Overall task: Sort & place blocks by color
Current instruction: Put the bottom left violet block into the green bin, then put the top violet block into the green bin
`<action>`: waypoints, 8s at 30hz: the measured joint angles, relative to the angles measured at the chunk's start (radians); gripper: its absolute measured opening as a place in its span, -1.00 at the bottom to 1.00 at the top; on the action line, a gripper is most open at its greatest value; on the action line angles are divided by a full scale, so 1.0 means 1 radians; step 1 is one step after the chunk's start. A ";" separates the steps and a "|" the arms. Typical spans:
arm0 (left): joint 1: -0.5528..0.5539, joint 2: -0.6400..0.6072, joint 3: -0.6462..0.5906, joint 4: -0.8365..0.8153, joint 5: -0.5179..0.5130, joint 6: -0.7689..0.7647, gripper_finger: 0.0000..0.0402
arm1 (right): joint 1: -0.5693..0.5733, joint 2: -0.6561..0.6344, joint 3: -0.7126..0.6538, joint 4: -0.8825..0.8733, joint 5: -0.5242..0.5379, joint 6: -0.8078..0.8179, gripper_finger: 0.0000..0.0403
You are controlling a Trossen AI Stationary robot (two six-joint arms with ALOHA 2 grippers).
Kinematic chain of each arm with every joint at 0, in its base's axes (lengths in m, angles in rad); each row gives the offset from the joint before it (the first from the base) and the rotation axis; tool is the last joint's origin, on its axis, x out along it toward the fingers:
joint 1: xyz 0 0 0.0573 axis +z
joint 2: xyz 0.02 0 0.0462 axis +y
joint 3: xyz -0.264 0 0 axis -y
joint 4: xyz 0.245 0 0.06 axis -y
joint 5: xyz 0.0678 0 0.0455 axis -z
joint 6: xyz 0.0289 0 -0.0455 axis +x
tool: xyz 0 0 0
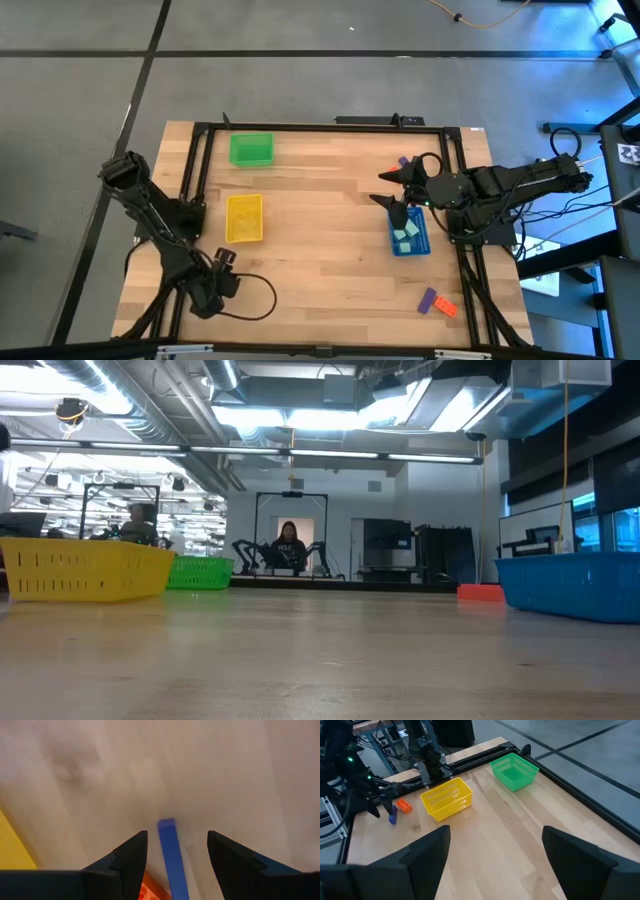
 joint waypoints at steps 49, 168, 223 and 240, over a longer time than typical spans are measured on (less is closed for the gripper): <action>0.012 -0.003 -0.157 0.150 0.034 -0.128 -0.66 | 0.000 0.000 0.000 0.000 0.001 -0.010 0.58; 1.832 -0.095 0.009 0.337 -0.046 0.320 -0.77 | 0.000 0.000 0.001 0.070 -0.005 -0.010 0.58; 1.632 -0.426 0.056 0.441 0.027 0.194 -0.10 | 0.000 0.000 0.000 0.075 0.093 -0.058 0.58; 0.887 -0.718 -0.259 1.153 -0.087 0.382 -0.11 | -0.068 0.000 0.000 0.101 -0.102 -0.135 0.58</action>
